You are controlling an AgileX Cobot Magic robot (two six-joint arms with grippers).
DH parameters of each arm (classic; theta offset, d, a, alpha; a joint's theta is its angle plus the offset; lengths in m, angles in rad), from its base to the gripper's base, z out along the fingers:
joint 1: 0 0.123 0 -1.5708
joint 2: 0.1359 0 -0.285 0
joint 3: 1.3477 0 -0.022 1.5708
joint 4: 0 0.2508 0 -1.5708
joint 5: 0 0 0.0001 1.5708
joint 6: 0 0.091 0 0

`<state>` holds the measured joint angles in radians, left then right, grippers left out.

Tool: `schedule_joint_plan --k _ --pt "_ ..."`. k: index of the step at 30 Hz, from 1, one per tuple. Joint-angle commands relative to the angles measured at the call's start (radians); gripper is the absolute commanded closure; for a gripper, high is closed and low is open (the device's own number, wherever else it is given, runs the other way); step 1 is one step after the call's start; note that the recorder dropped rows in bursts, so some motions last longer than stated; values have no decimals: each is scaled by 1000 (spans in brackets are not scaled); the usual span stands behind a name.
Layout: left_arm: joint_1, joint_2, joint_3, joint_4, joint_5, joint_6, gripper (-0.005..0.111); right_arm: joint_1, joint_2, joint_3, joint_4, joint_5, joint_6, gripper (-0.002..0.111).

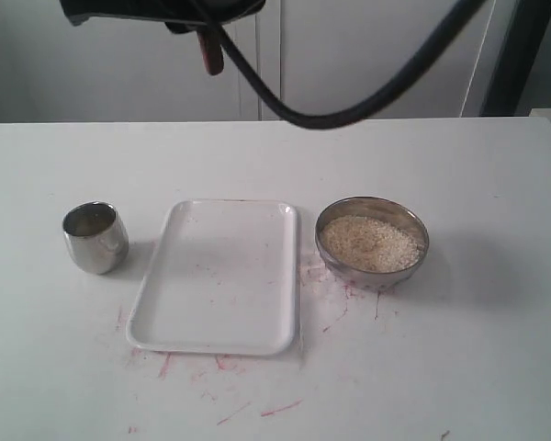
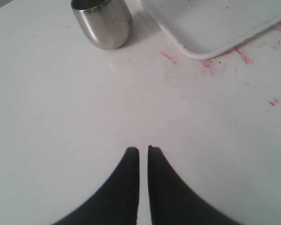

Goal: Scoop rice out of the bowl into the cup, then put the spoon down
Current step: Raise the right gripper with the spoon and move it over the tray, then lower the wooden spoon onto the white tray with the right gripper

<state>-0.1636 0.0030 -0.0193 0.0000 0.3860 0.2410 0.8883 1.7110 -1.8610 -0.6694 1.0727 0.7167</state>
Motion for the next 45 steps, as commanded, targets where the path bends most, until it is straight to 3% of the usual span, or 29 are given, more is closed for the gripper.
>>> schedule_joint_plan --k 1,6,14,23,38,45 --pt "-2 -3 9 0 33 -6 92 -2 -5 1 89 -7 41 108" --pt "-2 -3 9 0 33 -6 92 -5 14 1 119 34 88 108" --pt "-2 -3 9 0 33 -6 92 -71 57 1 317 49 98 108" --pt "-2 -3 9 0 33 -6 92 -101 121 1 340 123 98 108" --pt "-2 -3 9 0 33 -6 92 -111 381 1 445 120 53 108" --pt "-2 -3 9 0 33 -6 92 -181 480 1 593 129 -3 108"
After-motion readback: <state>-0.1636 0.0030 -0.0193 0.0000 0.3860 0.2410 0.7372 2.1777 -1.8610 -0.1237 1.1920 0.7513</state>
